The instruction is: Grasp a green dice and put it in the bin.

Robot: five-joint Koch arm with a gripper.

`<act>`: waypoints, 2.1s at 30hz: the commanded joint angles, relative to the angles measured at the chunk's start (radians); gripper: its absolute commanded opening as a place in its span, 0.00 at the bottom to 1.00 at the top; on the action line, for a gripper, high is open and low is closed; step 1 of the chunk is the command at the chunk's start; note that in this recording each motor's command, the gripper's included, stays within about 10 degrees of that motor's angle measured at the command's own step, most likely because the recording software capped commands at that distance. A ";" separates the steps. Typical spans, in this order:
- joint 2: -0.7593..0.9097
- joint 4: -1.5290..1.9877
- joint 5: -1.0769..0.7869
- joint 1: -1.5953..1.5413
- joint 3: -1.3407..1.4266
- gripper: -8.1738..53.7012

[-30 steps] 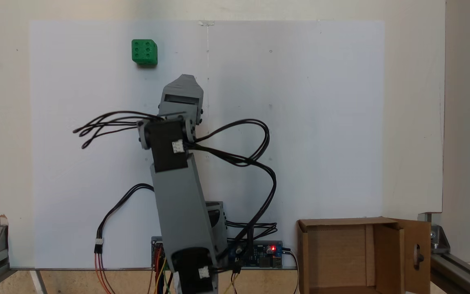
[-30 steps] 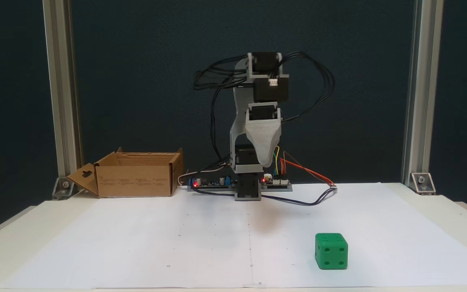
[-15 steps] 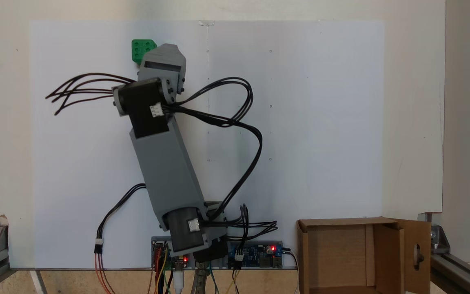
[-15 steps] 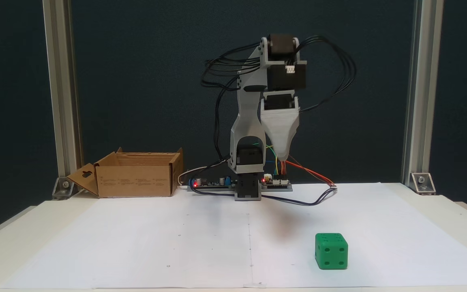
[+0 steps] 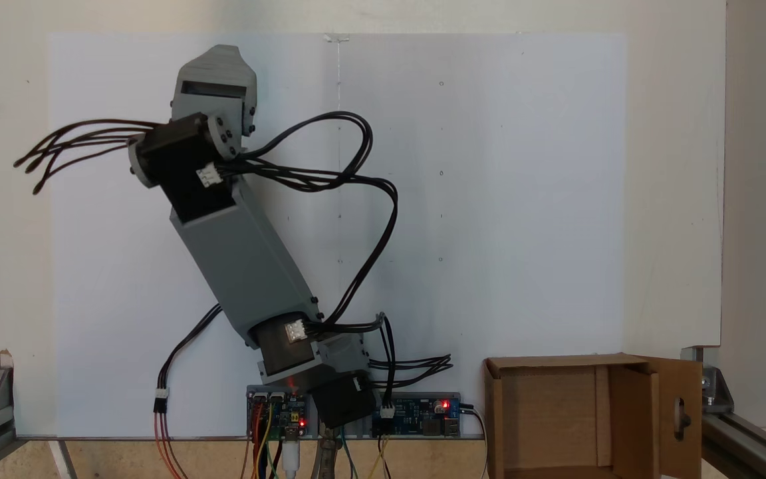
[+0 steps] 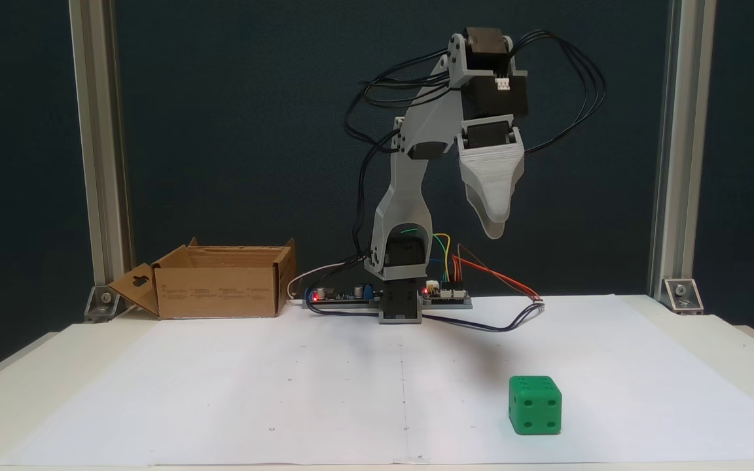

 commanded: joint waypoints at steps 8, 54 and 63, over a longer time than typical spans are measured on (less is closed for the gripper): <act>-0.112 0.219 0.092 -0.009 -0.249 0.86; -0.373 0.071 0.109 -0.031 -0.307 0.85; -0.391 0.026 0.109 0.003 -0.345 0.85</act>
